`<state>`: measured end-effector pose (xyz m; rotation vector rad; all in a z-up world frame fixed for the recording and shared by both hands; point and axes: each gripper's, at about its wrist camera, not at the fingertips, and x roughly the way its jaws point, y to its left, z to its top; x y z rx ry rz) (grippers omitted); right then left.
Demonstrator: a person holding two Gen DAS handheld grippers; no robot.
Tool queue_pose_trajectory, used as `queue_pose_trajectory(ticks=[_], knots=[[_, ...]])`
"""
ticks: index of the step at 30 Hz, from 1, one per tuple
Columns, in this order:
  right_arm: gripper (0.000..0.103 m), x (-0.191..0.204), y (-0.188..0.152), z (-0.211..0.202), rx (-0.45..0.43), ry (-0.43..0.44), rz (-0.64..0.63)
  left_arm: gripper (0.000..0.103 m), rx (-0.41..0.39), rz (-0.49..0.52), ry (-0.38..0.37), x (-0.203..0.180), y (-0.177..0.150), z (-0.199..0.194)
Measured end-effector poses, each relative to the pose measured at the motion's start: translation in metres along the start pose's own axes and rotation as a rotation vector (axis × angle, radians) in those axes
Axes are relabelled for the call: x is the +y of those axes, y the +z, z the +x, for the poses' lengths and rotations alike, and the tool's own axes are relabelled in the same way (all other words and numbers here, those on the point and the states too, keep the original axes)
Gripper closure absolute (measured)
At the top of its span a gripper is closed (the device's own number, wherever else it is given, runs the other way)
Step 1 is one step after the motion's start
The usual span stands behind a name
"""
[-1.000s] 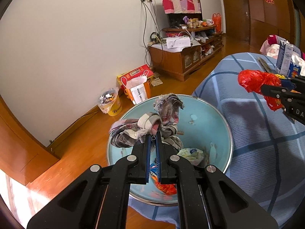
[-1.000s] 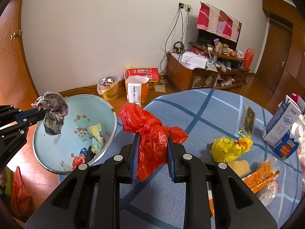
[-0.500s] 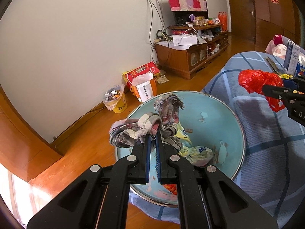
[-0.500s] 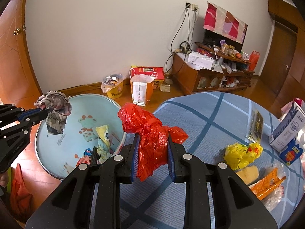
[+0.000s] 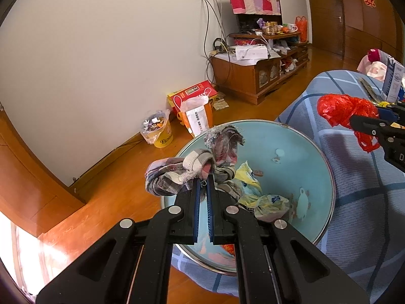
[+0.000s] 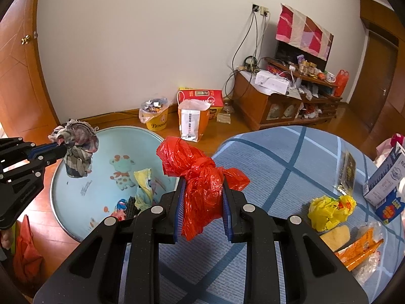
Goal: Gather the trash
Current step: 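Carry the grey cloth and red bag over the bucket with both tools, then open both tools to drop the cloth and red bag into the bucket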
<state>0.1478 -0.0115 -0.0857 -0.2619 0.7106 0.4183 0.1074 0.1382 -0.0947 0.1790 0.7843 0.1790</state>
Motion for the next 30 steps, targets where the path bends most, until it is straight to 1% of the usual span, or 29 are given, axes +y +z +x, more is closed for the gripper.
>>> queue_pose_trajectory(ticks=[30], knots=[[0.077, 0.016, 0.006, -0.001, -0.004, 0.03, -0.027, 0.098, 0.007, -0.007, 0.004, 0.001, 0.0, 0.003]])
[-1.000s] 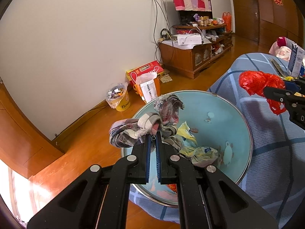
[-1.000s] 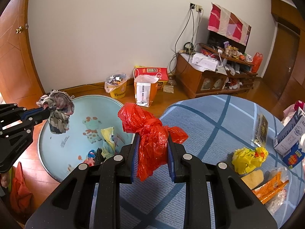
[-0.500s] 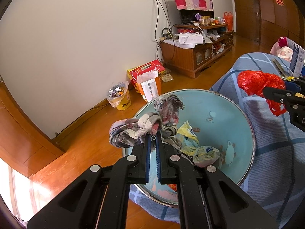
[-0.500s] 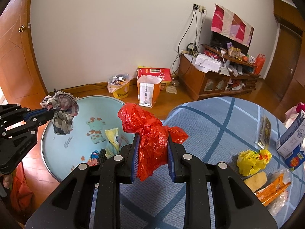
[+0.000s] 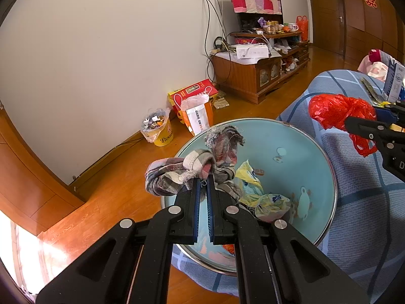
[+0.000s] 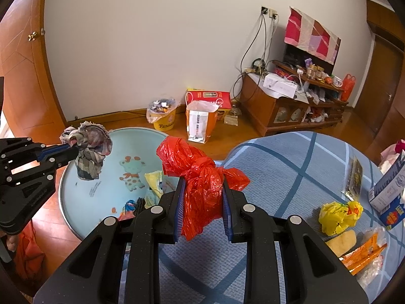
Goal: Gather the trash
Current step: 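Open both tools to drop the cloth and red bag into the bucket, then move both tools back to the trash on the table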
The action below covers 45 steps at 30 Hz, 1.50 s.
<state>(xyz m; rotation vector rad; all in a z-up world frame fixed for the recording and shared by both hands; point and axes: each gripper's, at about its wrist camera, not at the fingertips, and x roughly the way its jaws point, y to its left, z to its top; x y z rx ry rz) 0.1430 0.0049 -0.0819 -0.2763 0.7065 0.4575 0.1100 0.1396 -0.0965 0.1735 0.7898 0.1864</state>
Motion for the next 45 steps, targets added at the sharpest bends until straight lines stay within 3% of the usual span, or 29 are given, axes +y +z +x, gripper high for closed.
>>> queue_pose_trajectory(ticks=[17, 21, 22, 23, 24, 28, 32, 45], knots=[[0.077, 0.004, 0.0, 0.004, 0.005, 0.011, -0.015, 0.098, 0.001, 0.0, -0.003, 0.001, 0.0, 0.001], [0.074, 0.008, 0.0, 0.007, 0.012, 0.047, -0.028, 0.096, 0.002, 0.004, -0.002, -0.002, -0.001, 0.002], [0.068, 0.009, 0.001, 0.007, 0.012, 0.058, -0.033, 0.092, 0.002, 0.003, -0.002, -0.003, -0.001, 0.002], [0.061, 0.011, 0.0, 0.006, 0.005, 0.064, -0.04, 0.081, -0.001, 0.001, -0.004, -0.004, -0.002, 0.001], [0.06, 0.012, 0.0, 0.006, 0.002, 0.063, -0.043, 0.074, -0.007, 0.002, -0.006, -0.005, -0.003, 0.0], [0.059, 0.012, -0.001, 0.007, 0.001, 0.067, -0.036, 0.07, -0.01, 0.002, -0.007, -0.01, -0.004, -0.001], [0.053, 0.012, -0.002, 0.005, -0.002, 0.071, -0.029, 0.055, -0.013, -0.001, 0.002, -0.007, -0.004, 0.0], [0.052, -0.004, -0.014, -0.01, -0.005, 0.021, -0.012, 0.042, -0.002, 0.021, -0.012, -0.019, -0.008, 0.001]])
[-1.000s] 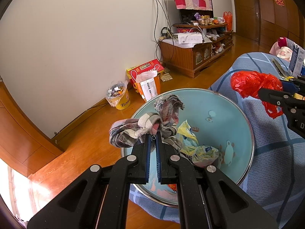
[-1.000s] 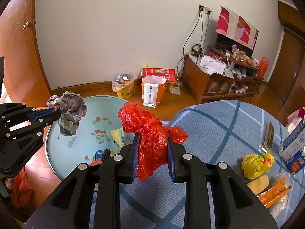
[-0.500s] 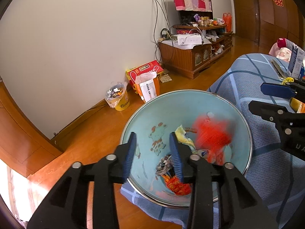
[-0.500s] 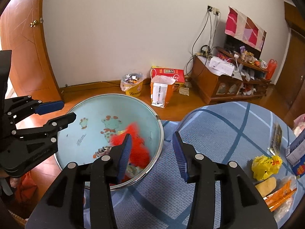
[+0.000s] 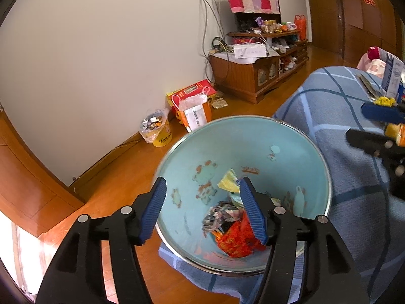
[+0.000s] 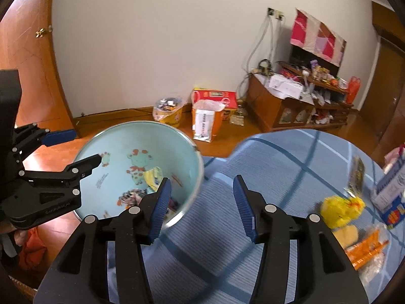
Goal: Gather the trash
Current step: 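Move both tools back to the trash on the table, then grasp the orange snack wrapper with the left tool while the right tool grasps the clear plastic bag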
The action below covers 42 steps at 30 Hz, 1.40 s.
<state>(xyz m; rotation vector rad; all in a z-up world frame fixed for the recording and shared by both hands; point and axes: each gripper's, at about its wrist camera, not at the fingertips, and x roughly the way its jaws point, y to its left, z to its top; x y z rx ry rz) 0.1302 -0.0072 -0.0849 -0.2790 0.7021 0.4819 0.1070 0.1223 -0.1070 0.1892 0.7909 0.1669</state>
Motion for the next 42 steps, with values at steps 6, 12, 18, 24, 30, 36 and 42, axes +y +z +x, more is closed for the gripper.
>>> queue_pose_trajectory(ticks=[6, 12, 18, 24, 30, 36, 42], knots=[[0.051, -0.053, -0.027, -0.037, 0.003, -0.126, 0.06, 0.034, -0.001, 0.07, -0.06, -0.037, -0.005, -0.005], [0.046, -0.124, -0.07, -0.081, 0.026, -0.338, 0.191, 0.03, -0.034, 0.128, -0.135, -0.085, 0.002, -0.016], [0.046, -0.182, -0.11, -0.093, 0.099, -0.443, 0.345, 0.027, -0.063, 0.136, -0.165, -0.115, 0.02, -0.018], [0.046, -0.205, -0.122, -0.075, 0.151, -0.376, 0.436, 0.027, -0.072, 0.156, -0.189, -0.135, 0.026, -0.022], [0.068, -0.213, -0.13, -0.064, 0.198, -0.292, 0.487, 0.027, -0.073, 0.182, -0.21, -0.147, 0.029, -0.026], [0.074, -0.203, -0.134, -0.095, 0.165, -0.335, 0.445, 0.027, -0.091, 0.216, -0.257, -0.173, 0.034, -0.037], [0.074, -0.21, -0.15, -0.129, 0.173, -0.44, 0.431, 0.027, -0.115, 0.286, -0.324, -0.218, 0.037, -0.054]])
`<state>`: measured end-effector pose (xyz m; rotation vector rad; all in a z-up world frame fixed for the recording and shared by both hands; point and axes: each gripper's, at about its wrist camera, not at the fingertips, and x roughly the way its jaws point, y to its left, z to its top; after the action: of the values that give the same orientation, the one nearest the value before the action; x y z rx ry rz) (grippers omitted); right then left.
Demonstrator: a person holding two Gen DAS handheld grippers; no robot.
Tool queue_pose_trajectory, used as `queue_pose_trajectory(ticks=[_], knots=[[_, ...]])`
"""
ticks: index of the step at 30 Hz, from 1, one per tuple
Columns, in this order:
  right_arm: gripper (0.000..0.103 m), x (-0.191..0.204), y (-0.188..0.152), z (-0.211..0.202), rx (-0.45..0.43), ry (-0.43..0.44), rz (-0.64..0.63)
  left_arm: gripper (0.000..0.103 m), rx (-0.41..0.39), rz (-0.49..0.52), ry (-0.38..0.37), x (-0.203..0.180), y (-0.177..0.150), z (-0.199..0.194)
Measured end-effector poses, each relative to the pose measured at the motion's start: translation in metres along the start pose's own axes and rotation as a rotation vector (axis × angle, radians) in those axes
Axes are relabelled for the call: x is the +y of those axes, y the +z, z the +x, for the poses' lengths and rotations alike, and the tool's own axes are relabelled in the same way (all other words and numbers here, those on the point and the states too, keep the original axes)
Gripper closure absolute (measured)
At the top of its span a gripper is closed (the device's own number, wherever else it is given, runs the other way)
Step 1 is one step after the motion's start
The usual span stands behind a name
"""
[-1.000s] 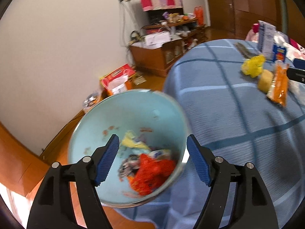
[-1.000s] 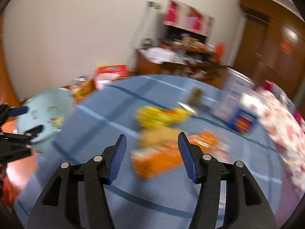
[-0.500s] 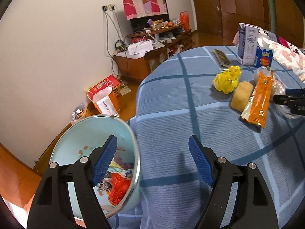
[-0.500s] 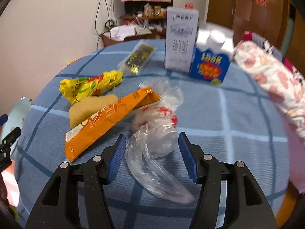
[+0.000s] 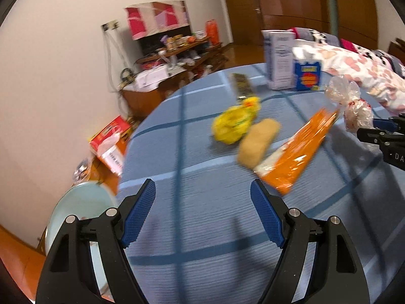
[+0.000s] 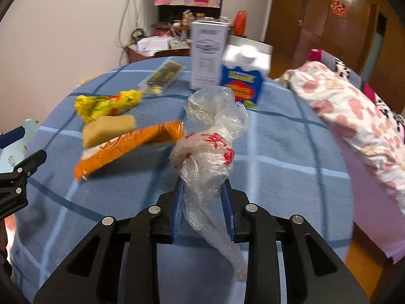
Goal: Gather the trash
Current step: 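Grasp the orange snack wrapper with the left tool while the right tool grasps the clear plastic bag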
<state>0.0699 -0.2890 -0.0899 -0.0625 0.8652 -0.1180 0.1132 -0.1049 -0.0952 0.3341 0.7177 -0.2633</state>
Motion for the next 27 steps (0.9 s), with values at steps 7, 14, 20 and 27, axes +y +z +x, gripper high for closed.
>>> queue_pose_trajectory(ticks=[7, 14, 20, 27], knots=[[0.074, -0.041, -0.018, -0.004, 0.016, -0.05, 0.069, 0.027, -0.017, 0.079, -0.065, -0.048, 0.015, 0.0], [0.073, -0.058, -0.035, -0.011, 0.013, -0.049, 0.109, 0.027, 0.041, 0.157, -0.122, -0.084, 0.018, 0.018], [0.073, -0.057, -0.041, -0.011, 0.003, -0.025, 0.118, 0.052, 0.118, 0.197, -0.13, -0.098, 0.019, 0.041], [0.073, -0.045, -0.042, -0.011, -0.012, 0.003, 0.105, 0.086, 0.112, 0.208, -0.156, -0.097, 0.021, 0.038]])
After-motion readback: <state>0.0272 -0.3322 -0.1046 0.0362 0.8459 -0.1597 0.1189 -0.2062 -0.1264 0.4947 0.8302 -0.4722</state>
